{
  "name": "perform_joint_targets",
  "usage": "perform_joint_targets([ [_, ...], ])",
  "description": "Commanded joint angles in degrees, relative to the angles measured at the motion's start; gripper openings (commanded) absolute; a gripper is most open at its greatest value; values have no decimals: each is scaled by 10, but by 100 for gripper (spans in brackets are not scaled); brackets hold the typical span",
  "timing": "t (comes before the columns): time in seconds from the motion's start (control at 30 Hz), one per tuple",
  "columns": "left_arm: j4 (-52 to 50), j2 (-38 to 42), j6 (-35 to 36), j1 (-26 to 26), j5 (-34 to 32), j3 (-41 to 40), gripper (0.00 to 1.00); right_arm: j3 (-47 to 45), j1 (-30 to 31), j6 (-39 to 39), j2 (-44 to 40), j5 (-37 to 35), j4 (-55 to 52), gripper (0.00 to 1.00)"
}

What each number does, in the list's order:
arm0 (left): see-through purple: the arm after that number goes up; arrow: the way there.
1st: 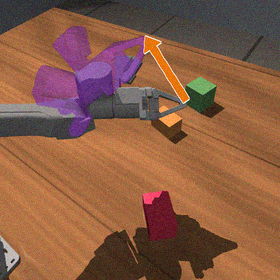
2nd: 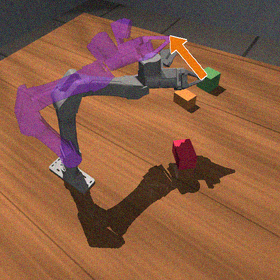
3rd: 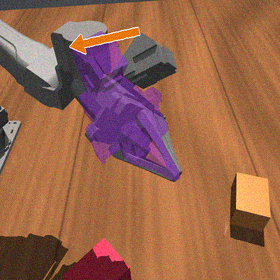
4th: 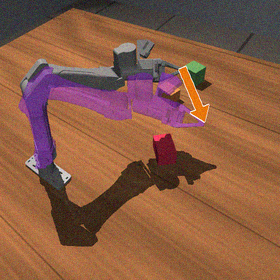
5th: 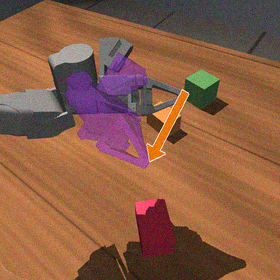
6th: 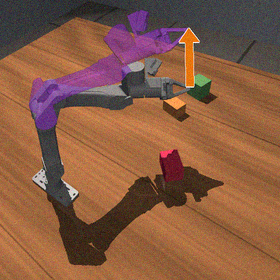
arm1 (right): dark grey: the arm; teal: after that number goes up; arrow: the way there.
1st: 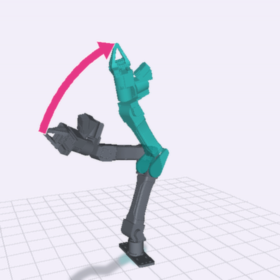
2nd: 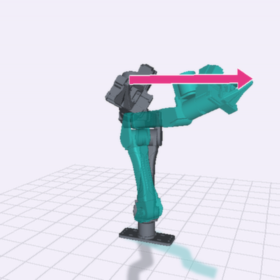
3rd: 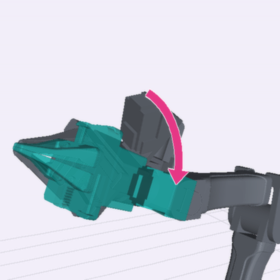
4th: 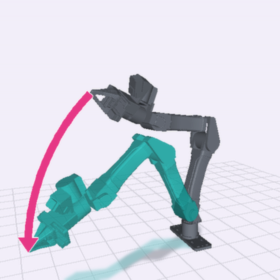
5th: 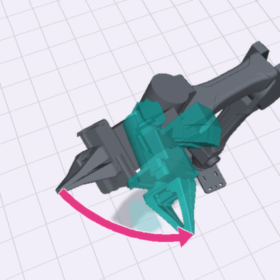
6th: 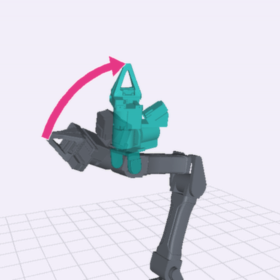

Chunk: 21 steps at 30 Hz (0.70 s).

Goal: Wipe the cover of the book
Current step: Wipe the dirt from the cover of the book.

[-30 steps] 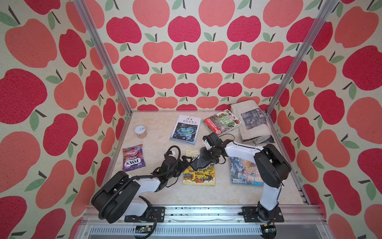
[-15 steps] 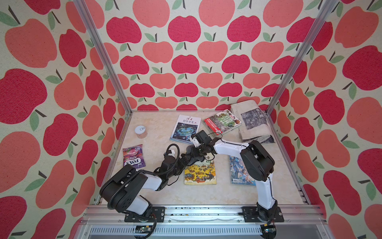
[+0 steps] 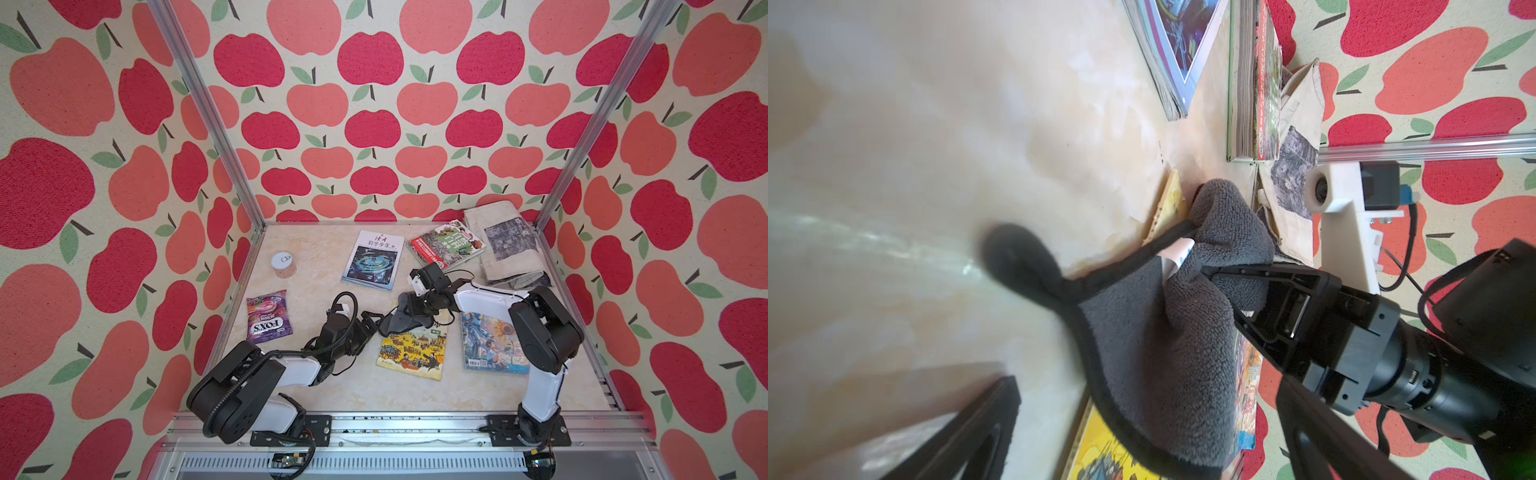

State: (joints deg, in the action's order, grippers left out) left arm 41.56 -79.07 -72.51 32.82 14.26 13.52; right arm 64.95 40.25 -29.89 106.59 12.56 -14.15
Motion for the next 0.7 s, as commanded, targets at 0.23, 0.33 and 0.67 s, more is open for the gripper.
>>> perform_joint_targets([
  [0.23,-219,159,46,46,-48,0,99,-54,-3,33,-69,-93,-104,0],
  [0.33,-229,181,47,48,-60,-6,99,-54,-2,25,-45,-81,-90,0],
  [0.67,-197,140,36,54,-51,-11,99,67,57,-4,86,-2,-48,0],
])
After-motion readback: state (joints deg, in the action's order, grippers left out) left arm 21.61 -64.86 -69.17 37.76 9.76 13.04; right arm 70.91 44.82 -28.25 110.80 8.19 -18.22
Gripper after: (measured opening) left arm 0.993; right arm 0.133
